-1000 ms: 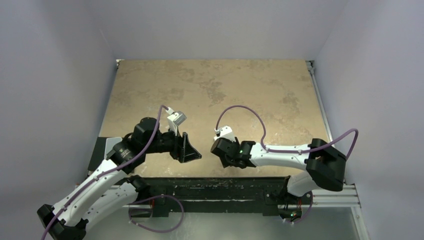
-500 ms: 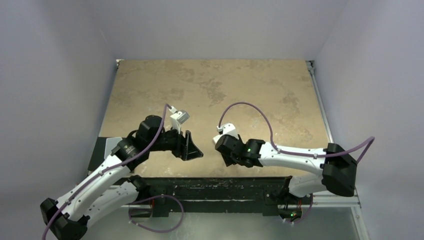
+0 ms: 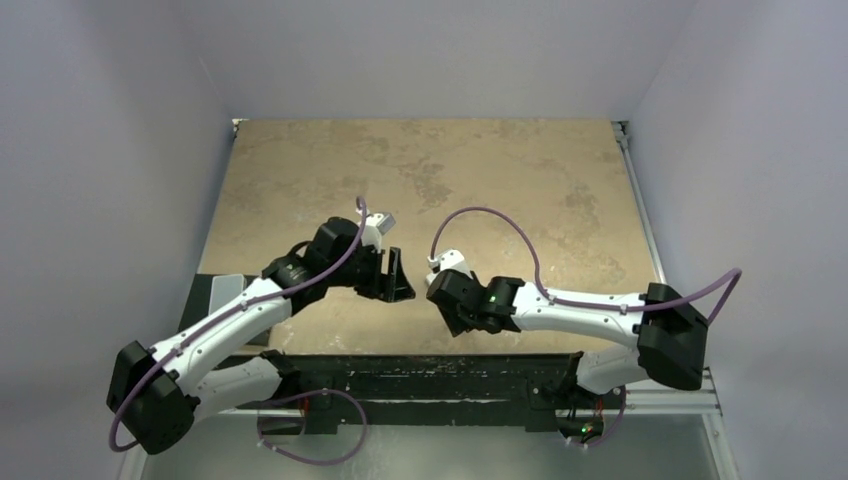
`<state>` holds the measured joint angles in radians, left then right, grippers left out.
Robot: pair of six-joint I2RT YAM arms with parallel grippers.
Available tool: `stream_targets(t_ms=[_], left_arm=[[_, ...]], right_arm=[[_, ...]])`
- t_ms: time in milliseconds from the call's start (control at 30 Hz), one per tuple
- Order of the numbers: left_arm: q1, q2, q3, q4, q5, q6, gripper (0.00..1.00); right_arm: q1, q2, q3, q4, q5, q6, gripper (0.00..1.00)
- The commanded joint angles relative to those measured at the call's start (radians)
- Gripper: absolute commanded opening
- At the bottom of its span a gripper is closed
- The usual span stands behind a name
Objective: Load the batteries into the remote control
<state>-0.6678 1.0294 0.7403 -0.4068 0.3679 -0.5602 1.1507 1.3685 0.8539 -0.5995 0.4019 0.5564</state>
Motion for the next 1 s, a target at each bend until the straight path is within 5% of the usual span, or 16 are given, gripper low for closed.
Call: stream_targets(t_ms=[0,367,967], left_arm=[[0.003,0.080,0.112,0.020,-0.048,0.019,0.66],[0.010,0.235,0.187,-0.020,-0.070,0.139,0.66],[0.021,0.187,0.174,-0.061,-0.056,0.200,0.66]], right_arm=[[-0.003,0.006,0.063,-0.042,0.029,-0.010,0.34],[-0.003,-0.038,0.039,-0.030,0.014,-0.027,0.33],[-0.005,0.120,0.120,-0.110,0.038,-0.064,0.33]])
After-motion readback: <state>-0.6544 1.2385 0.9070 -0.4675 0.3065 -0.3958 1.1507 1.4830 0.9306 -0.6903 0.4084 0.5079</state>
